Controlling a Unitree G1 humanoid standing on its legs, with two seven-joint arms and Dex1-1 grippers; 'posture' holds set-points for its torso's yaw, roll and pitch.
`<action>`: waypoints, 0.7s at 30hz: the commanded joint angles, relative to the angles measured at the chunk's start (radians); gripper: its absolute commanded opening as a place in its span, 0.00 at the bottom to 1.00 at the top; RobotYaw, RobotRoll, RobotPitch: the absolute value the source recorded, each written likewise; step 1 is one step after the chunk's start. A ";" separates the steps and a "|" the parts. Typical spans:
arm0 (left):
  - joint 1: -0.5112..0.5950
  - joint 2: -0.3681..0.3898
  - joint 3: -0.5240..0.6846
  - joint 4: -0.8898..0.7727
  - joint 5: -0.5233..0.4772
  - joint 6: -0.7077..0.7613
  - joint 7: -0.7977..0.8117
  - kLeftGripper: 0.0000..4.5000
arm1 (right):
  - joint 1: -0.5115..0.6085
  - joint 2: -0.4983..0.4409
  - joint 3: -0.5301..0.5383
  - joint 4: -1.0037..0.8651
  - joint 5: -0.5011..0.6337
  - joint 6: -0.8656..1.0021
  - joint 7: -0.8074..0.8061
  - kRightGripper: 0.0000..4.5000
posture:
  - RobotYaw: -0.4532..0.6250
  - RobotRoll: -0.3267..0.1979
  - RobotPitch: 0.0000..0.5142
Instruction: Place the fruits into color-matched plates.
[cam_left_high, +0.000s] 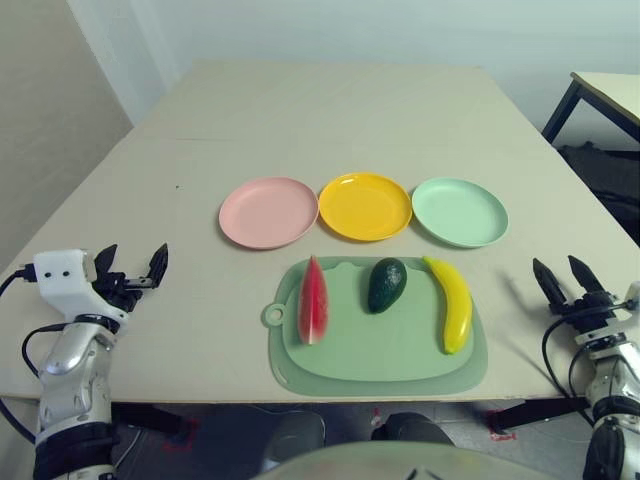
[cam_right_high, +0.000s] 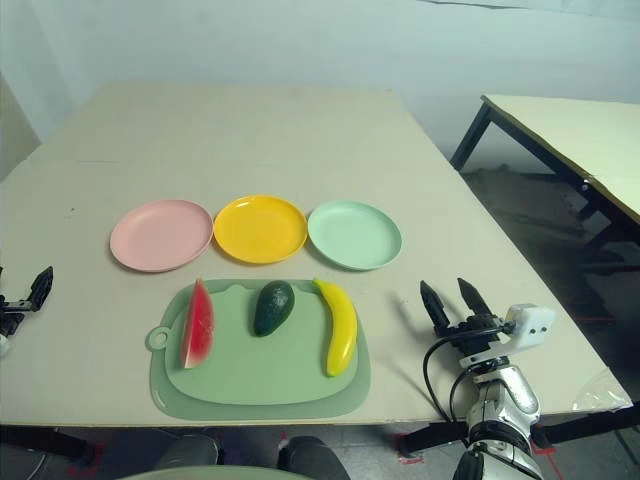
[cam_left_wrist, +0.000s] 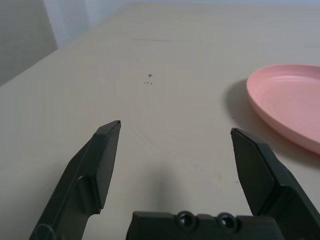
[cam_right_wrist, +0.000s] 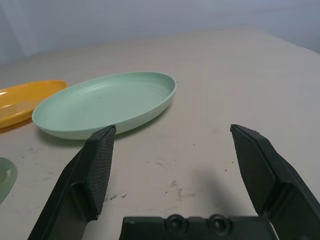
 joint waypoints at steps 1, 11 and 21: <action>-0.013 0.003 -0.016 0.017 0.010 0.008 -0.011 1.00 | 0.011 -0.015 -0.017 0.041 0.005 -0.006 0.003 1.00 | 0.55 0.62 0.00; 0.005 -0.006 -0.008 0.006 0.009 0.003 -0.014 1.00 | -0.014 -0.050 -0.018 0.085 0.001 0.004 0.019 1.00 | 0.57 0.62 0.00; -0.034 -0.033 -0.055 0.043 0.007 -0.027 -0.066 1.00 | -0.019 -0.088 -0.021 0.064 0.007 0.016 0.042 1.00 | 0.54 0.62 0.00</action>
